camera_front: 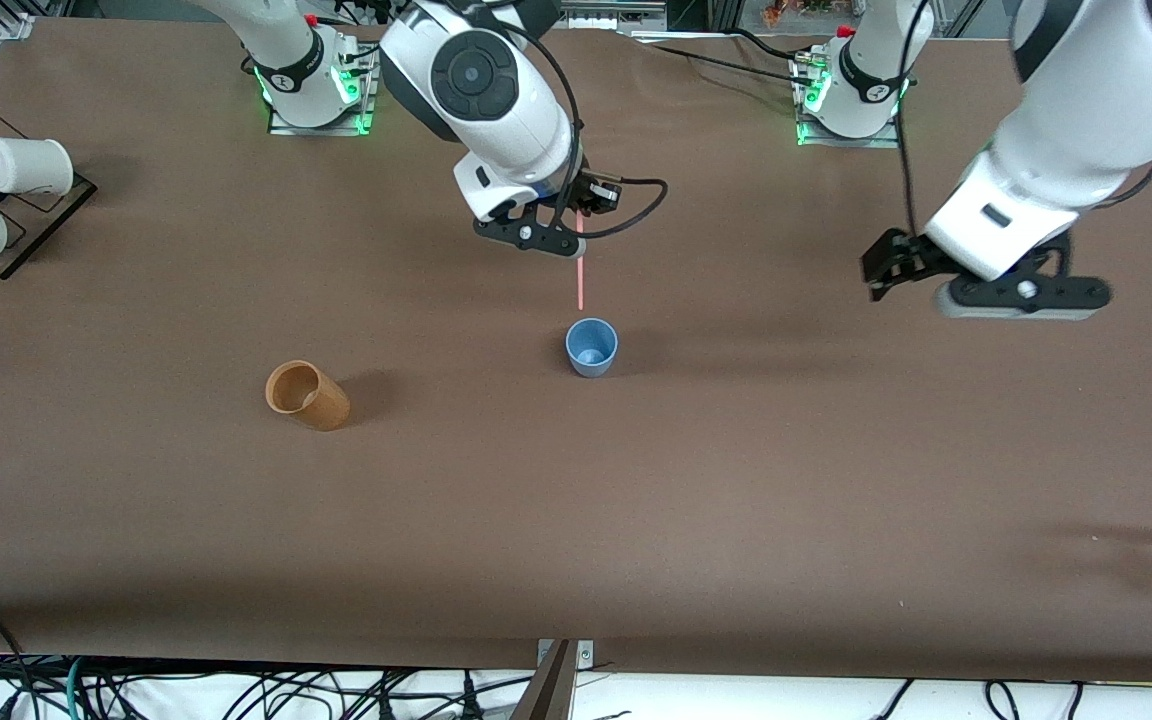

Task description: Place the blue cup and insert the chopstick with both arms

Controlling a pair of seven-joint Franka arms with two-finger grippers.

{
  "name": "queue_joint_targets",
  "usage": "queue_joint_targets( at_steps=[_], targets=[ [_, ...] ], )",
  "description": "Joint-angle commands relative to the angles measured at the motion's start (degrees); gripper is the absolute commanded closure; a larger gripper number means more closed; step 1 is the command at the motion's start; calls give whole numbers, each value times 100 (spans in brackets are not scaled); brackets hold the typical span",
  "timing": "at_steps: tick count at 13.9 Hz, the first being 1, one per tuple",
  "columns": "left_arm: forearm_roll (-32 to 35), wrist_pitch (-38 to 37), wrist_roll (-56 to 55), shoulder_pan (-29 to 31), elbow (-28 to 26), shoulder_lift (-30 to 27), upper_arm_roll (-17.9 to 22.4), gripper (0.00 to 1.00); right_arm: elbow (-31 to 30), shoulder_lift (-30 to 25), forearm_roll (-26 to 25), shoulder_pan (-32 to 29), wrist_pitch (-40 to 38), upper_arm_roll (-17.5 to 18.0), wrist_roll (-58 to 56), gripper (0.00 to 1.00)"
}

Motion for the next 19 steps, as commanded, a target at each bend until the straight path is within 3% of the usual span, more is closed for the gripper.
queue_joint_targets(
  at_steps=[1,3,6,14,15,16,17,19],
  targets=[
    [-381,109,435,244,-1005,-814,341,0,152,209,75,53,115,-4,172,100],
    [-399,380,802,200,-1288,-912,484,0,152,305,66,62,203,-4,172,100],
    [-661,260,1042,130,-1263,-913,703,0,143,472,66,80,379,-4,181,100],
    [-654,-31,971,121,-1043,-833,660,0,134,727,-21,80,519,-21,41,100],
    [-654,-101,971,121,-1043,-833,660,0,143,771,-91,45,633,-21,-73,70],
    [-654,-110,989,138,-1043,-833,660,0,143,798,-127,27,739,-47,-126,9],
    [-654,-136,980,147,-1043,-833,669,0,161,789,-197,18,757,-56,-153,0],
    [-654,-146,980,147,-1026,-833,660,0,335,763,-442,-17,635,-92,-162,0]
  ],
)
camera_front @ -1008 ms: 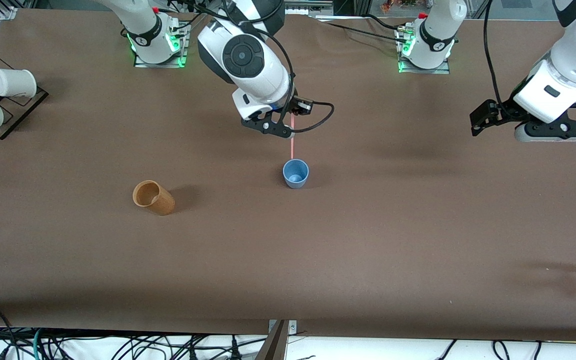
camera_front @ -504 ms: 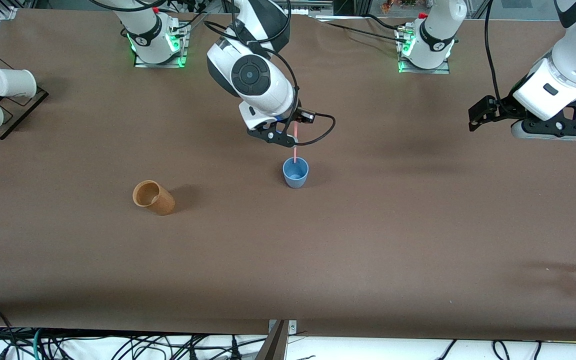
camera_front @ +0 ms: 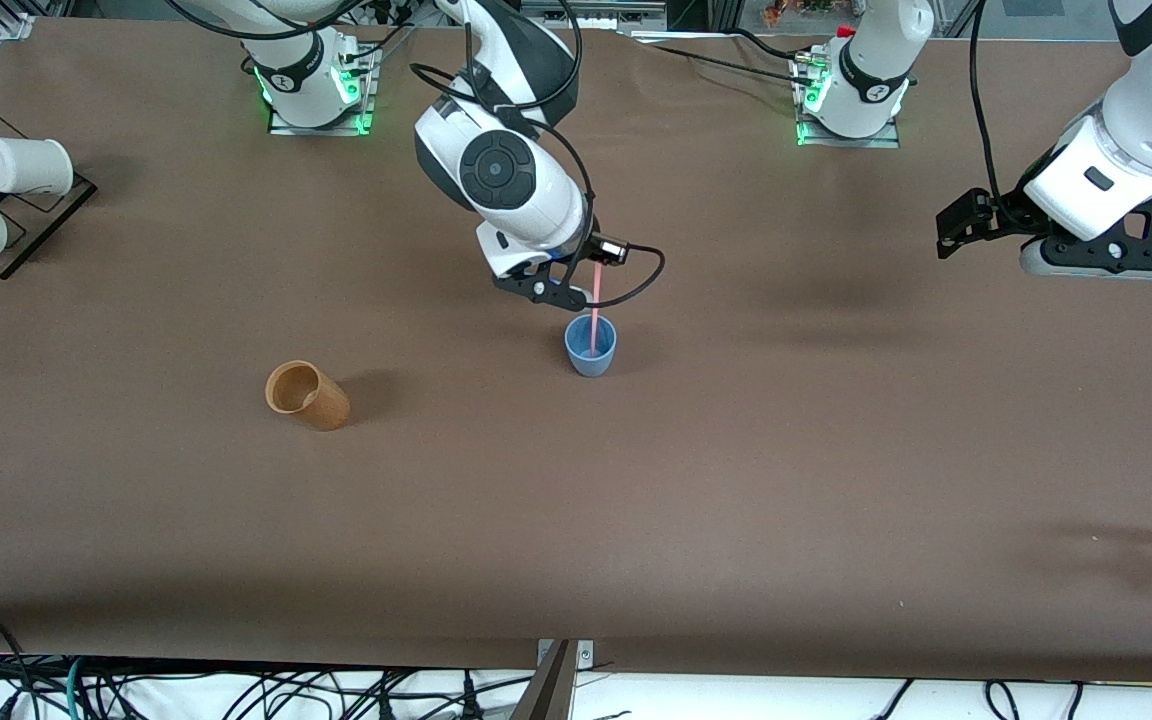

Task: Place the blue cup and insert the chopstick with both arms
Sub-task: 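Open the right gripper to release the chopstick in the blue cup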

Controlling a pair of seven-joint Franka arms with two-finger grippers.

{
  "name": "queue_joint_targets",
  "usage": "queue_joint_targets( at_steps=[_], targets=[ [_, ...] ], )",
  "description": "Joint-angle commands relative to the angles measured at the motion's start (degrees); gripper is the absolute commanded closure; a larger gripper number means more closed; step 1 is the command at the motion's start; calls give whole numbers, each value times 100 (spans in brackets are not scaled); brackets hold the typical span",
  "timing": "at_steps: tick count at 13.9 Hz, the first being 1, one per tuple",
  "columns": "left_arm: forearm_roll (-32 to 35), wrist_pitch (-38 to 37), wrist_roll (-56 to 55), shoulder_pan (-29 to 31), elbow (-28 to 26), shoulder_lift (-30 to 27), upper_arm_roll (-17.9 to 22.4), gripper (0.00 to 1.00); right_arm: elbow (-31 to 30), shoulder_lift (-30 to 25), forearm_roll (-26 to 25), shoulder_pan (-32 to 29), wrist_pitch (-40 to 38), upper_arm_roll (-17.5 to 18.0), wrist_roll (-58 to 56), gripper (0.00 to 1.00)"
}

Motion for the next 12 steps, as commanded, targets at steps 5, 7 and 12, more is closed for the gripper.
queue_joint_targets(
  at_steps=[5,7,12],
  targets=[
    [-115,-138,136,2,66,-60,38,0,623,-531,-765,-518,-718,-44,-532,0],
    [-124,-138,137,11,66,-60,38,0,474,-944,-766,-992,-1041,-53,-1383,0],
    [-115,-138,137,2,75,-60,38,0,51,-2008,-687,-2354,-2087,-44,-3869,0]
  ],
)
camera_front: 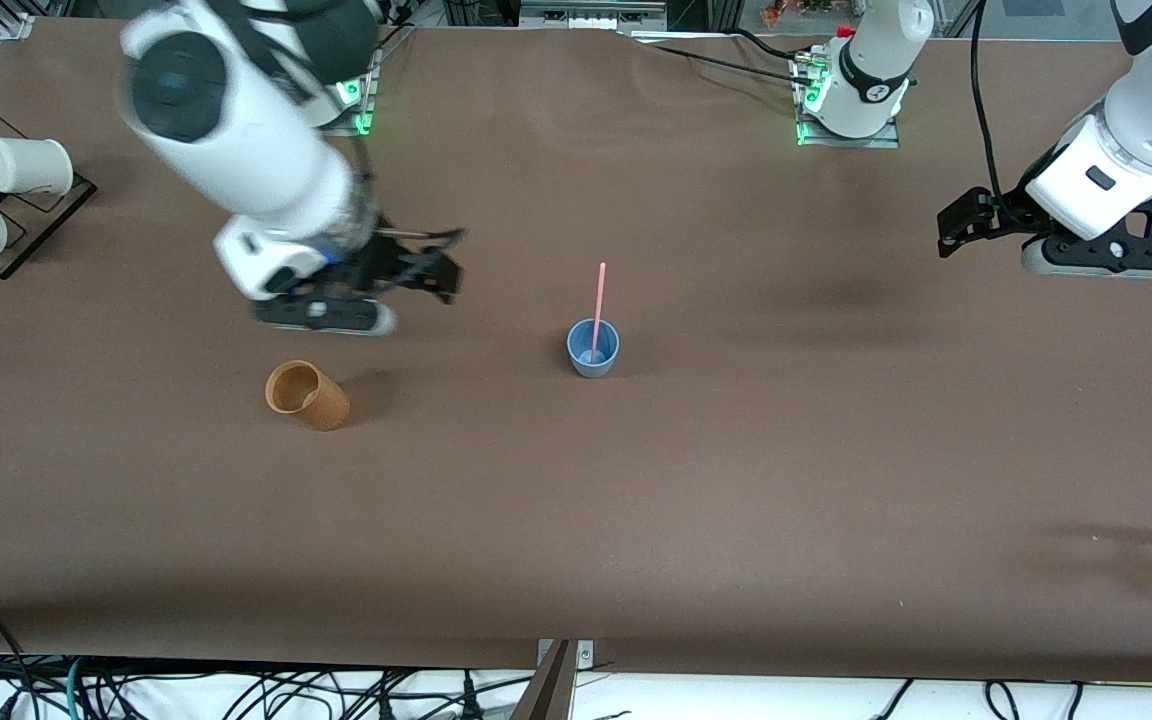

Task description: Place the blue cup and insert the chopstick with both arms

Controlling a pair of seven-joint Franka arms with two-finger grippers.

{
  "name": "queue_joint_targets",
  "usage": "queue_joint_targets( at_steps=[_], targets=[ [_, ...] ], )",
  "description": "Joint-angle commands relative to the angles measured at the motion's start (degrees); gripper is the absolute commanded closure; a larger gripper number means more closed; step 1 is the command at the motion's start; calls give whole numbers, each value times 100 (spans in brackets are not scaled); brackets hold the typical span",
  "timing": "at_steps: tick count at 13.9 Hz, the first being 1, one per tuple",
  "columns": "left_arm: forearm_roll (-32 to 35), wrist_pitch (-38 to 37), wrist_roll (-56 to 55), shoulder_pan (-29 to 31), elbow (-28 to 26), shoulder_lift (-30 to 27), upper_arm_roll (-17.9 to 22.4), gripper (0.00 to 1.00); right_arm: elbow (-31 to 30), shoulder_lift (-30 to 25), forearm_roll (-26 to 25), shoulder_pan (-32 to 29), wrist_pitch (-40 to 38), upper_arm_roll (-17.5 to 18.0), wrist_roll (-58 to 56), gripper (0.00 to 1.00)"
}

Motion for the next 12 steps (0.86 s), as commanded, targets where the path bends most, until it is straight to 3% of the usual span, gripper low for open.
queue_joint_targets(
  at_steps=[1,5,12],
  targets=[
    [-124,-112,136,-9,65,-57,36,0,-506,-678,39,-731,-414,43,-1456,0],
    [-115,-112,119,-35,100,-48,36,0,-918,-1223,-22,-900,-565,-554,-3061,0],
    [-115,-120,118,-44,135,-31,27,0,-1025,-1435,-66,-900,-662,-555,-3053,0]
  ],
)
